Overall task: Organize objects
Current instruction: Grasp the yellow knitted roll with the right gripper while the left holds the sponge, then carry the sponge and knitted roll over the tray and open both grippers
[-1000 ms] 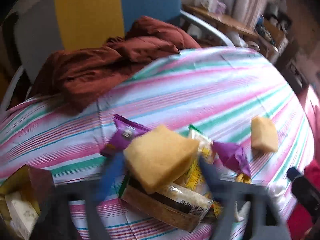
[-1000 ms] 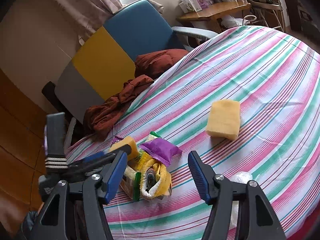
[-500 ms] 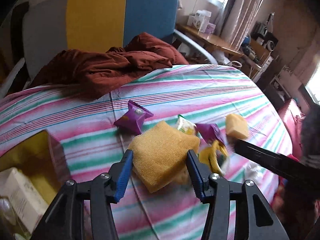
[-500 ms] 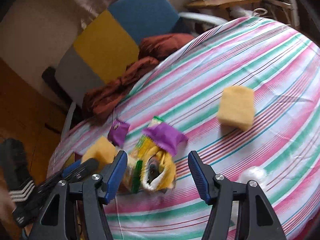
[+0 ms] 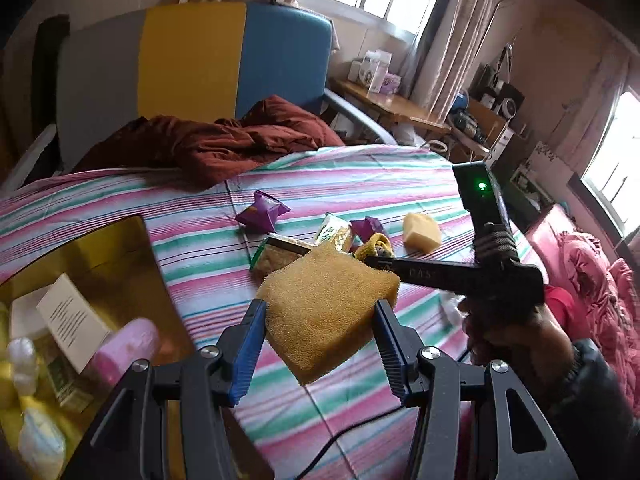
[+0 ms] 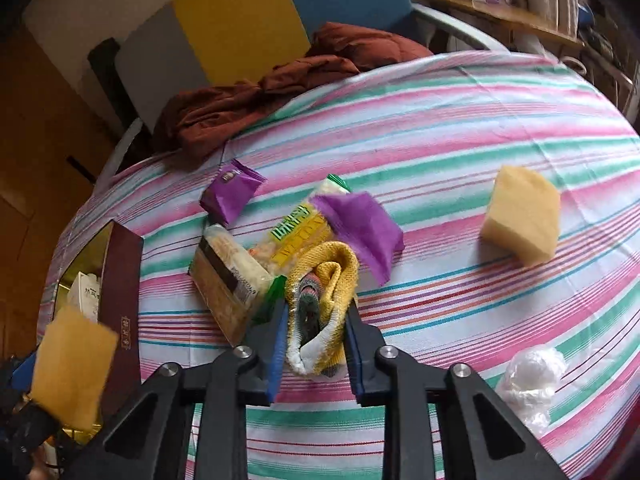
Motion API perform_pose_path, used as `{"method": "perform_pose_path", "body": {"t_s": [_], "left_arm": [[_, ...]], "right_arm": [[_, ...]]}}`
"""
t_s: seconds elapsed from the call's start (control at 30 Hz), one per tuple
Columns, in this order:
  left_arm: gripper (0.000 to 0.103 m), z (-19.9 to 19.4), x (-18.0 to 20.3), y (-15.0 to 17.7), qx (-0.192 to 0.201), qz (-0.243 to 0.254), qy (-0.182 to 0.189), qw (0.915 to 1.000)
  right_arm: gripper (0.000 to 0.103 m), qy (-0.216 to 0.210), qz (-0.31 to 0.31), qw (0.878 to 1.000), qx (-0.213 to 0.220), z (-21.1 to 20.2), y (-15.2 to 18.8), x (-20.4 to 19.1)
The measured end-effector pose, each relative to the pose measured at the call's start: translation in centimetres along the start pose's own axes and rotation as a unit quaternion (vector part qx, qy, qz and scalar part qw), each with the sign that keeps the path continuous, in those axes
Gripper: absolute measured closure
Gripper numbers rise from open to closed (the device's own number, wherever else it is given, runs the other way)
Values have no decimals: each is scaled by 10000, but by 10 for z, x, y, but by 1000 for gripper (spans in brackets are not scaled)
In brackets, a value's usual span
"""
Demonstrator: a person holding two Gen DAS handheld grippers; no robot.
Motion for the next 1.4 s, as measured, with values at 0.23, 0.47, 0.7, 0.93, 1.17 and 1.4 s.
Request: {"method": "perform_pose_path", "body": {"t_s": [0.23,0.47,0.7,0.93,1.17,1.4], "left_arm": [[49,-52,-32,29,287,-310,-148,9990],[49,-86,-92,65,350,-1013,-527,9928],[49,-116,-131,97,505,-1320,-962,9853],[48,-137,-166,121,576,-1705,-1144,9770],[48,-143,-175,123,691,-1812,-1060,9753],[48,-134,-167,123,617,-1723,-862,9793]], "right_arm": [[79,-585,-157,9949,811,-42,2,-13],[79,-1214,33,9818,1459,-73,2,-16],[79,-1088,-163,9851,1320,-74,12,-34],[79,-1449,-773,9808,1051,-78,39,-90],[79,-1657,-1368,9734,791,-64,43,-169],[79,-1692,-1603,9697,729,-51,30,-218]]}}
Point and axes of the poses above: each gripper's, at about its wrist camera, not at the fingertips, and z roughly the way its jaws point, x to its right, y to its underside, the point moved 1 cm from there along z, roughly the way its jaws point, and after that the axes turned 1 degree about x, right-handed, at the moved point
